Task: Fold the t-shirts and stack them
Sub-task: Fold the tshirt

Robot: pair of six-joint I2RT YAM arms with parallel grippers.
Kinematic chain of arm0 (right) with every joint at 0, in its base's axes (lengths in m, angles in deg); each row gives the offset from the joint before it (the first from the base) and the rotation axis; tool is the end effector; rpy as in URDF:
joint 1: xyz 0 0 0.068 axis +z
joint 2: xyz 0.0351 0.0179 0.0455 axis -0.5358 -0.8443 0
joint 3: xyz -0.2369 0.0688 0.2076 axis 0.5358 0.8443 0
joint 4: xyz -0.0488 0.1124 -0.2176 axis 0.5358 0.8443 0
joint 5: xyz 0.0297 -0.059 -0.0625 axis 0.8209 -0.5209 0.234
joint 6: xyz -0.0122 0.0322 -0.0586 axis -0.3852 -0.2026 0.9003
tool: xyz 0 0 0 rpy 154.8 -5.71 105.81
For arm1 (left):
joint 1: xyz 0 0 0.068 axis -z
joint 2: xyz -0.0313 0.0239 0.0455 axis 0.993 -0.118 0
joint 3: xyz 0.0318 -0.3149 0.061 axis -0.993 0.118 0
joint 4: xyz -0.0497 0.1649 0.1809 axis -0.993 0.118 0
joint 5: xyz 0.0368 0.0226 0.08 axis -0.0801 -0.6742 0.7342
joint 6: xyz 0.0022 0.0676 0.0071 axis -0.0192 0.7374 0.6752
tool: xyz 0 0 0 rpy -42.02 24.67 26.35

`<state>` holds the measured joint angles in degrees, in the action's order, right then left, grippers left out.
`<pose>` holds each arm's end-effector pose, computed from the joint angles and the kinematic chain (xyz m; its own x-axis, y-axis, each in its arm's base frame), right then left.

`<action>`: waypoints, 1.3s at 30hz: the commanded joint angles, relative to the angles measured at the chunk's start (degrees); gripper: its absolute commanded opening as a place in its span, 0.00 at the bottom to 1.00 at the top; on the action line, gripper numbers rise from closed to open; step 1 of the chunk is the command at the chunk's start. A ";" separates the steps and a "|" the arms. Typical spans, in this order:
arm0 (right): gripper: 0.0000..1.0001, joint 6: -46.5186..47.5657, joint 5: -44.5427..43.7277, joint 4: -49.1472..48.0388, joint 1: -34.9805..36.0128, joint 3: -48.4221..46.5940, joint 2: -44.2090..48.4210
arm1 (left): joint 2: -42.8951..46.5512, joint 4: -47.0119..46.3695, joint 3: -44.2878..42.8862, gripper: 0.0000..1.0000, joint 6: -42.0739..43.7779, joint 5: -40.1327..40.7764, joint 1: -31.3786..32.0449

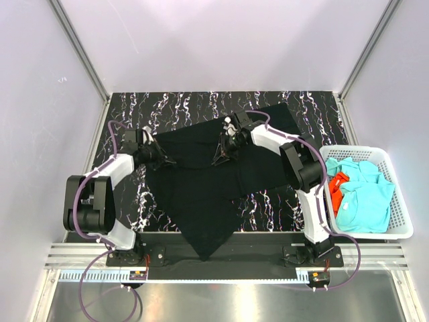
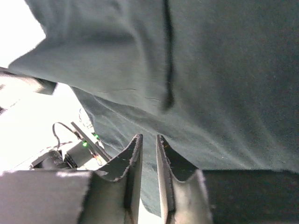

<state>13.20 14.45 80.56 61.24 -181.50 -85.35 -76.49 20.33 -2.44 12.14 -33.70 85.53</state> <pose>0.4155 0.2660 0.1860 -0.9901 -0.0526 -0.1300 -0.1293 0.7013 0.7011 0.2992 -0.0373 0.2301 -0.8170 -0.5106 -0.2680 -0.2247 0.7098 -0.6676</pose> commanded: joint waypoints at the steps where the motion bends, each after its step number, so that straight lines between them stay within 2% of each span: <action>1: 0.21 -2.53 -0.14 0.29 0.34 -1.56 -0.24 | -2.95 -0.83 -3.03 0.00 0.18 1.07 -1.51; 6: 0.19 -4.20 0.03 -0.67 0.34 -1.38 -1.56 | -5.33 -1.18 -3.47 0.00 0.36 1.07 -1.87; 14: 0.28 -5.52 1.44 -2.08 0.52 -3.23 -4.63 | -6.74 -1.44 -3.56 0.00 0.89 0.55 -2.22; 29: 0.31 -6.84 2.40 -2.35 0.95 -5.86 -7.36 | -7.35 -1.79 -3.91 0.00 1.15 -0.42 -2.22; 39: 0.27 -7.72 2.05 -2.26 2.01 -7.19 -9.12 | -7.62 -1.79 -4.26 0.00 1.06 -0.77 -2.22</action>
<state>6.18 16.37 78.90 62.20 -186.64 -93.35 -83.83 20.29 -4.35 12.58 -33.31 83.58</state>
